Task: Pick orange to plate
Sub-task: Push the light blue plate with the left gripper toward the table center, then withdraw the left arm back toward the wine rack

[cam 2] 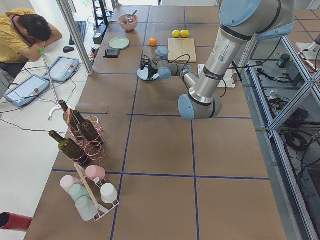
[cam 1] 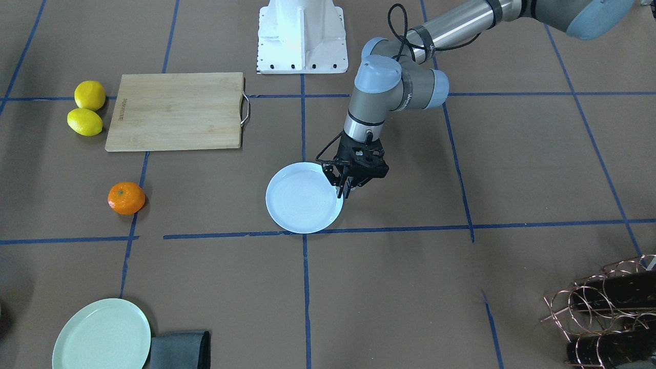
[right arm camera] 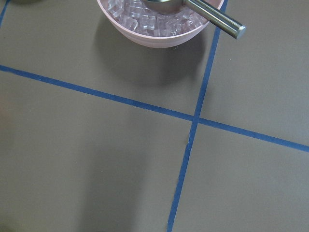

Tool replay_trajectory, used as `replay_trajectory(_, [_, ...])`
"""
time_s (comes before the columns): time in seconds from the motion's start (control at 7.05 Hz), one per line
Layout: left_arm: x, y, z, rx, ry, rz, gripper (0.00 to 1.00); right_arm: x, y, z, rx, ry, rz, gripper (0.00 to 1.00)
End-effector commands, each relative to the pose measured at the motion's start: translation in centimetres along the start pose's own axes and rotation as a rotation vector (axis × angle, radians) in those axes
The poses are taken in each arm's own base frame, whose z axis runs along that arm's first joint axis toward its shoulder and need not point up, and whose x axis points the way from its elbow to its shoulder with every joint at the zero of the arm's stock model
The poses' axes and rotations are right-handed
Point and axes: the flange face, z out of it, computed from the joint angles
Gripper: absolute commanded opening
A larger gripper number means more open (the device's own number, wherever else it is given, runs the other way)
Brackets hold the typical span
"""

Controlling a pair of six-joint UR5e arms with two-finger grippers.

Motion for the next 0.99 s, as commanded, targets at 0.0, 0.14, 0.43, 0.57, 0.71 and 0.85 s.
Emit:
replay_trajectory(0.0, [-1.0,-2.1,-1.8,0.020,0.002,0.054,1.00,-0.3,-0.2,-0.3,0.005,-0.001,-0.004,1.00])
replay_trajectory(0.14, [-4.8,-4.0,-4.9,0.019,-0.027,0.212,1.00,-1.0,-0.5,-1.0,0.022,0.002,-0.022,1.00])
replay_trajectory(0.43, [-18.5,-9.9,-13.1,-0.027,-0.116,0.373,1.00,-2.0,-1.3,-1.9,0.082,-0.006,-0.085,1.00])
replay_trajectory(0.57, [-24.7,-14.1,-16.4,-0.036,-0.200,0.592,1.00,-2.4,-1.4,-1.8,0.092,-0.042,-0.102,1.00])
replay_trajectory(0.71, [-32.6,-17.8,-20.3,-0.084,-0.197,0.663,1.00,-2.6,-1.0,-1.8,0.101,-0.045,-0.129,1.00])
replay_trajectory(0.85, [-42.4,-20.5,-24.0,-0.166,-0.223,0.708,1.00,-3.6,-1.3,-1.1,0.091,-0.060,-0.140,1.00])
